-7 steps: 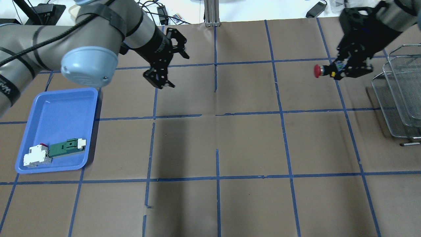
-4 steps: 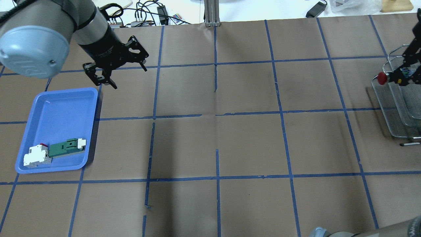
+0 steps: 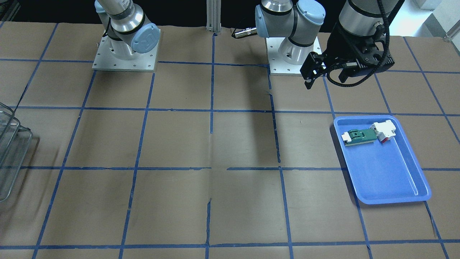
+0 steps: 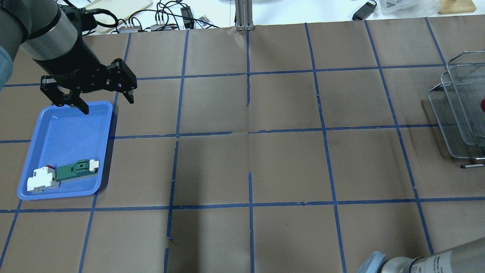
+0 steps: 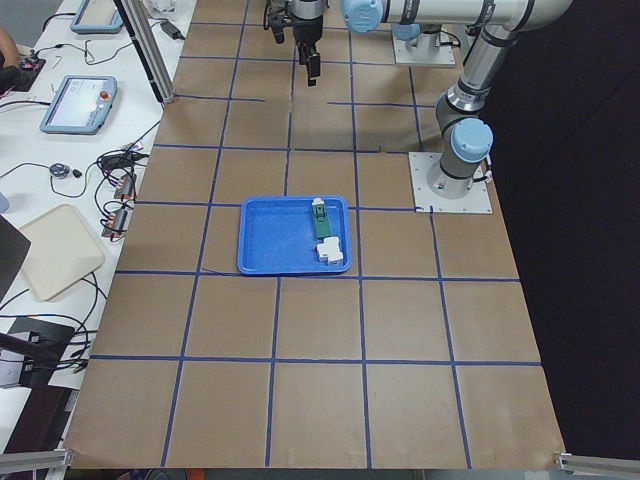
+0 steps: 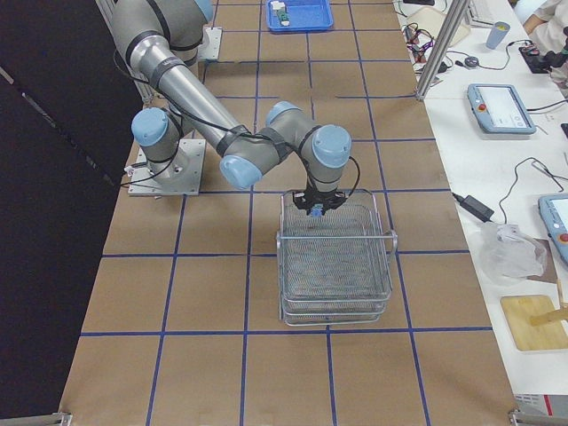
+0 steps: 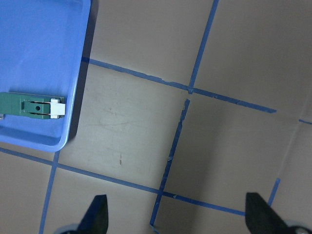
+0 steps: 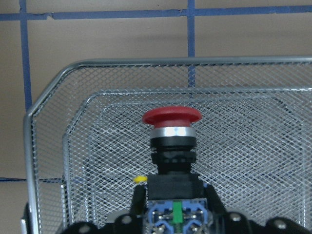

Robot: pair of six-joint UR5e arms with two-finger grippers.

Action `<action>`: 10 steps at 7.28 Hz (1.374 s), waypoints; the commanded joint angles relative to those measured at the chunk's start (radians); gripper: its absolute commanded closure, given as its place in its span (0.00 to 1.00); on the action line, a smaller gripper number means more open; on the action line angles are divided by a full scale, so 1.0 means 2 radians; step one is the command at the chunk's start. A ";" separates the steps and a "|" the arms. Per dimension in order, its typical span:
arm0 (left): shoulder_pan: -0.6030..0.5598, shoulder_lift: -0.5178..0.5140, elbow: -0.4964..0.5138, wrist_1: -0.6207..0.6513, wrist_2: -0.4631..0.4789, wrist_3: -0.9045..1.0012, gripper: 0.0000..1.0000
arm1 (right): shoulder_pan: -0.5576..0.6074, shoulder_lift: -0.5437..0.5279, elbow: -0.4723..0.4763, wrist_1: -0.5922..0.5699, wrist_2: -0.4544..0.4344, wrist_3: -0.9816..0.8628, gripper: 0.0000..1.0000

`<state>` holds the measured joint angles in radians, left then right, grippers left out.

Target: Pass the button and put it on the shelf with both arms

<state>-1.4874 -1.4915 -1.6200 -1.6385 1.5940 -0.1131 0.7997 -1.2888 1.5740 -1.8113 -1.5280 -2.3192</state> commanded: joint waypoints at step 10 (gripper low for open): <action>0.000 0.018 -0.028 -0.019 -0.008 0.109 0.00 | 0.366 -0.137 -0.020 0.060 -0.027 0.653 0.00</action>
<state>-1.4835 -1.4551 -1.6738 -1.6769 1.5772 0.1076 1.4200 -1.5610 1.5586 -1.6841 -1.5718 -1.2378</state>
